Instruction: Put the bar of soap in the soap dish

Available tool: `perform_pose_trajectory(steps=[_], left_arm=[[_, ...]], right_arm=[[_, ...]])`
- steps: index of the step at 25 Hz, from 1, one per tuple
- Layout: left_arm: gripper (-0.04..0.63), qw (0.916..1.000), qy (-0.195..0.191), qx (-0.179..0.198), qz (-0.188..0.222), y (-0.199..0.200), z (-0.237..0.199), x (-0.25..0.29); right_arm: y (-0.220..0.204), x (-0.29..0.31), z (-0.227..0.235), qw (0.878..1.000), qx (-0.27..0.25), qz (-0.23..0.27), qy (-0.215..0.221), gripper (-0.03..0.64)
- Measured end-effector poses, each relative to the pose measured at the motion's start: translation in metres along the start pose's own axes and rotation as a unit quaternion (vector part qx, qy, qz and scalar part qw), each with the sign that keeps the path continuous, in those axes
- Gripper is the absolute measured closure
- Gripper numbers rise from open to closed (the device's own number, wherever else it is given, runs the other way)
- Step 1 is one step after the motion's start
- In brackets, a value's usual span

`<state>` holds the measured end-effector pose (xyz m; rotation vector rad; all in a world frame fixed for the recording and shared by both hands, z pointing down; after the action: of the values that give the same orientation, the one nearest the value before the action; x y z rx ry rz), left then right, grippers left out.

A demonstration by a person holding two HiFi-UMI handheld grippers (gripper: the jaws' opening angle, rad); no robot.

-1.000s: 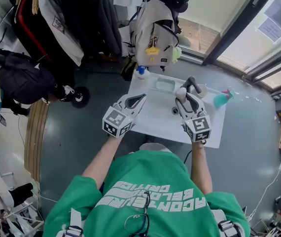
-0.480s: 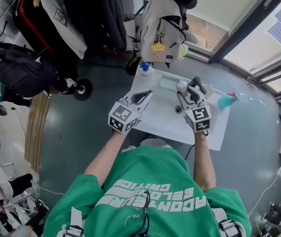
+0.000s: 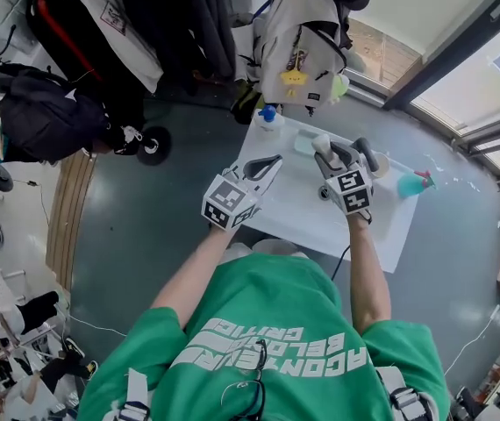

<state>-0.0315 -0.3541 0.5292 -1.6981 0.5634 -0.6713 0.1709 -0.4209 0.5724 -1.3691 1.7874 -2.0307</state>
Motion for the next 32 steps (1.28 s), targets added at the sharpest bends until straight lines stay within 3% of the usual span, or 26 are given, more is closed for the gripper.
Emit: perform_pose_trajectory(steps=[8,22,32], left_arm=[[0.588,0.9998,0.011,-0.013,-0.009,-0.016,-0.008,0.005],[0.588,0.9982,0.027,-0.043,-0.033,-0.045,-0.024,0.021],[0.588,0.9973,0.033,-0.049,-0.044,-0.05,-0.028,0.026]], right_arm=[[-0.024,0.05,0.012,0.997,-0.024,-0.073,0.027,0.439],[-0.07,0.122,0.021,0.979,-0.051,-0.183,0.075,0.439],[-0.078,0.149,0.025,0.957,-0.108,-0.255,0.092,0.439]])
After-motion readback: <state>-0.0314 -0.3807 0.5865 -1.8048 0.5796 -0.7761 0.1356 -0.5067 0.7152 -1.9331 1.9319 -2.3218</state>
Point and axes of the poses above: the fingertips, and each gripper's own axes: x forward along the fingers, z to its right, y out of its top, the point moved 8 cm from there along -x, backward along the fingers, and after that the axes turned 5 degrees about z, right-handed, at the moved point
